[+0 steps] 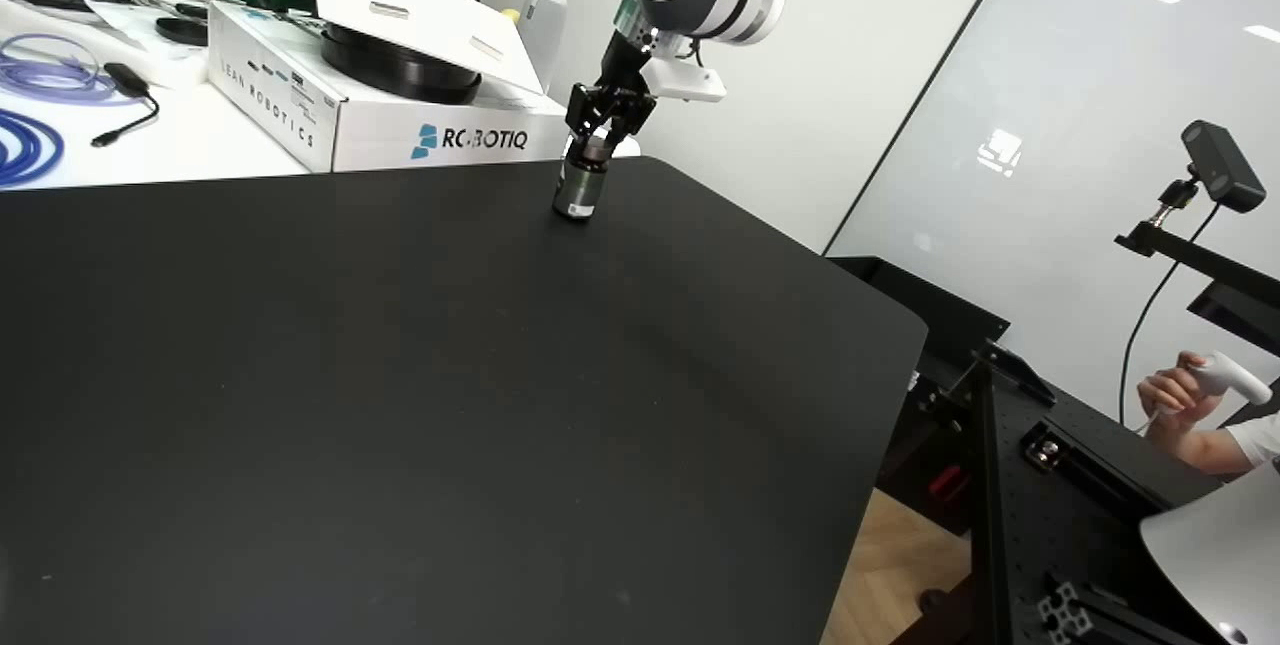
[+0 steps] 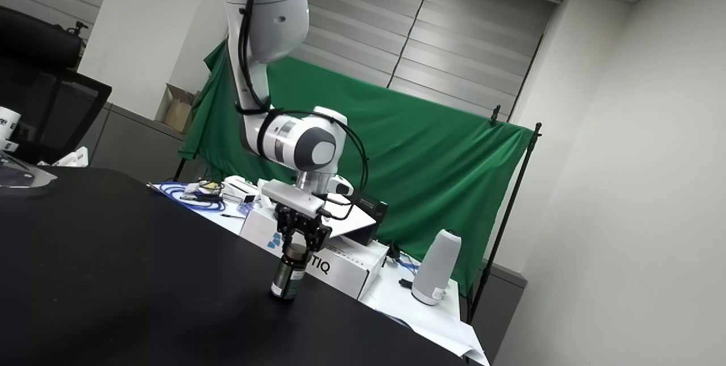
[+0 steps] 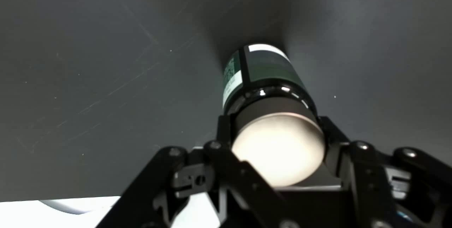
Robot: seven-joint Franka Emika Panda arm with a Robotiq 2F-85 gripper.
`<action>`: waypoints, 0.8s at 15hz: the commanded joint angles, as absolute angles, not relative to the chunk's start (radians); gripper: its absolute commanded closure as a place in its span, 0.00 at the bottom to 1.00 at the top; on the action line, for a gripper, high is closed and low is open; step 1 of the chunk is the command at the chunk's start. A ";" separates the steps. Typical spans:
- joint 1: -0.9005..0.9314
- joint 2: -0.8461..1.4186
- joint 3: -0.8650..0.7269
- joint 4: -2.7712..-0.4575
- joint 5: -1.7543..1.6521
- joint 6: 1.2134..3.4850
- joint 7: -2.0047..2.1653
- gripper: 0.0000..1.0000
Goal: Move the bottle to the right side of the table
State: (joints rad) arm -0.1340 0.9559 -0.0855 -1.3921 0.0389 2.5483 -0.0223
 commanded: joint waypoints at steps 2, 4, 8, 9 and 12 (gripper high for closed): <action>-0.114 0.902 -0.113 -1.408 0.013 2.499 0.016 0.64; -0.109 0.839 -0.122 -1.453 0.000 2.473 0.008 0.64; -0.102 0.659 -0.171 -1.582 -0.066 2.363 0.003 0.64; -0.105 0.616 -0.180 -1.613 -0.084 2.335 -0.002 0.64; -0.124 0.470 -0.205 -1.729 -0.133 2.289 -0.020 0.64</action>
State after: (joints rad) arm -0.1182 0.6432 -0.1826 -1.5585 -0.0849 2.3090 -0.0237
